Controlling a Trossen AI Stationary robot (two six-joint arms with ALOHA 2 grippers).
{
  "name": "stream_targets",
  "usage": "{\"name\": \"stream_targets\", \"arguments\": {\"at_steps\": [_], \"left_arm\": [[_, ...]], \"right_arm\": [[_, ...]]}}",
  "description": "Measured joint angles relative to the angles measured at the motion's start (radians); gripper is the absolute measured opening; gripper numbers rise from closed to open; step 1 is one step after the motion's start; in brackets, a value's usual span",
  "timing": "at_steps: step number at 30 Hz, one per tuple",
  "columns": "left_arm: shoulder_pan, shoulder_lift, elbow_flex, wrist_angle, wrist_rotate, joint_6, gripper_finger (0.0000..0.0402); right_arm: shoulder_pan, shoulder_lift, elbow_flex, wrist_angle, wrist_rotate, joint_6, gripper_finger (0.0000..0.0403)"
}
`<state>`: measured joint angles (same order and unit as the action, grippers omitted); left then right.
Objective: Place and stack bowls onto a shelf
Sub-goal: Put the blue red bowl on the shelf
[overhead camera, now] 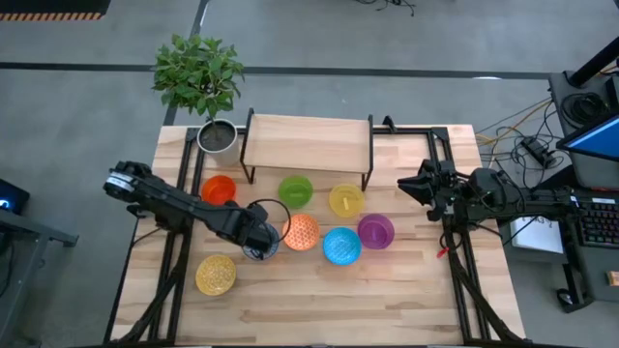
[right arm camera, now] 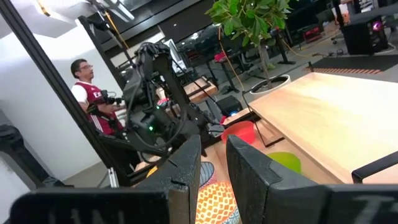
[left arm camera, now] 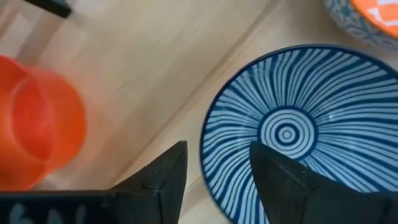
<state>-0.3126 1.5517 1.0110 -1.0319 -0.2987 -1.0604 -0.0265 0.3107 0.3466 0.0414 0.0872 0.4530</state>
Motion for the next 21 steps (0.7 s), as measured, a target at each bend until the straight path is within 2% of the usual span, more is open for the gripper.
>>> {"name": "stream_targets", "arguments": {"at_steps": [15, 18, 21], "left_arm": [[0.027, 0.0, -0.135, 0.236, 0.001, 0.031, 0.015], [0.027, 0.0, -0.146, 0.257, 0.001, 0.031, 0.0129], [0.027, 0.0, -0.156, 0.26, 0.001, 0.029, 0.0087]], "right_arm": [[0.0, 0.0, 0.0, 0.0, 0.0, 0.0, 0.0068], [0.0, 0.0, 0.0, 0.0, 0.0, 0.0, 0.0068], [0.0, 0.0, 0.0, 0.0, 0.0, 0.0, 0.0068]]}}
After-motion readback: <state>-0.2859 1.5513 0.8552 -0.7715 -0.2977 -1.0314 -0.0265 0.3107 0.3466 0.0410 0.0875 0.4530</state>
